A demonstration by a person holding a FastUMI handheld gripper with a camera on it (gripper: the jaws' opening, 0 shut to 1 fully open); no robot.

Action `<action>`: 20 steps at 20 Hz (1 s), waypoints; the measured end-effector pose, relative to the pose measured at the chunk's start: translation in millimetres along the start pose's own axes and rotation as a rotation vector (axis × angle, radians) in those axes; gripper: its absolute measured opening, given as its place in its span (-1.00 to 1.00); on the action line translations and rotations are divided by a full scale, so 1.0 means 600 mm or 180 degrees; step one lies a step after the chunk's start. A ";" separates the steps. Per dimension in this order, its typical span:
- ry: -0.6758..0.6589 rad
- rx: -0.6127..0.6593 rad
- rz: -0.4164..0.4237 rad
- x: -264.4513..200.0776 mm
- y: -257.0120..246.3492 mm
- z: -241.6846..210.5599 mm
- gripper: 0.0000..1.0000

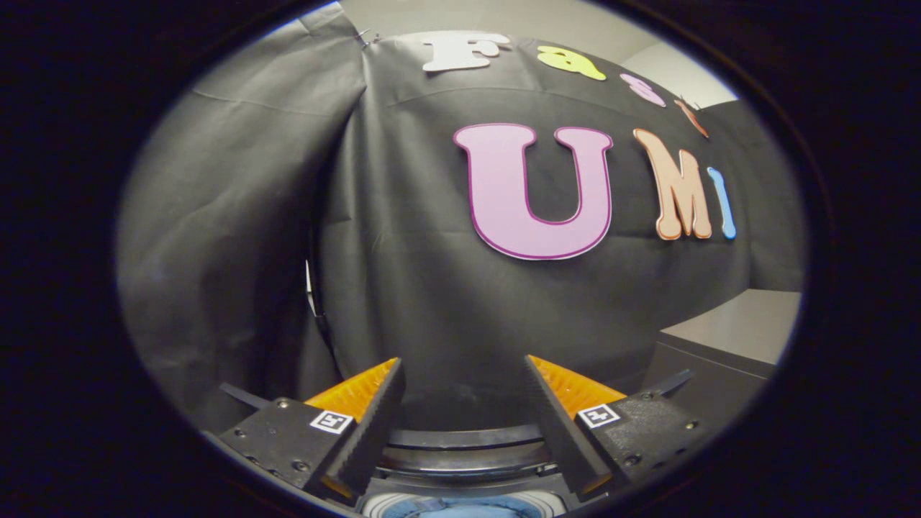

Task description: Put the clothes into the washing machine and then close the washing machine lid.

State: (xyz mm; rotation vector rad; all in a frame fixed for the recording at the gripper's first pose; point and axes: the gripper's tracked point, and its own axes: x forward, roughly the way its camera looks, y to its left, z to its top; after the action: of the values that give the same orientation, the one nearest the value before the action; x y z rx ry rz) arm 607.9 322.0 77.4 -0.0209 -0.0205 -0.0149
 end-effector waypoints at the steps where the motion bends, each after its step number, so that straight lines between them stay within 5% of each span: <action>1: 0.0015 -0.0011 -0.0011 -0.002 -0.001 0.001 0.96; 20: -0.0104 0.0008 0.0043 -0.006 -0.002 0.005 0.98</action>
State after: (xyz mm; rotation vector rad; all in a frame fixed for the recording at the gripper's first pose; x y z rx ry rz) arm 604.1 321.2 80.5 -0.0187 -0.0531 -0.0009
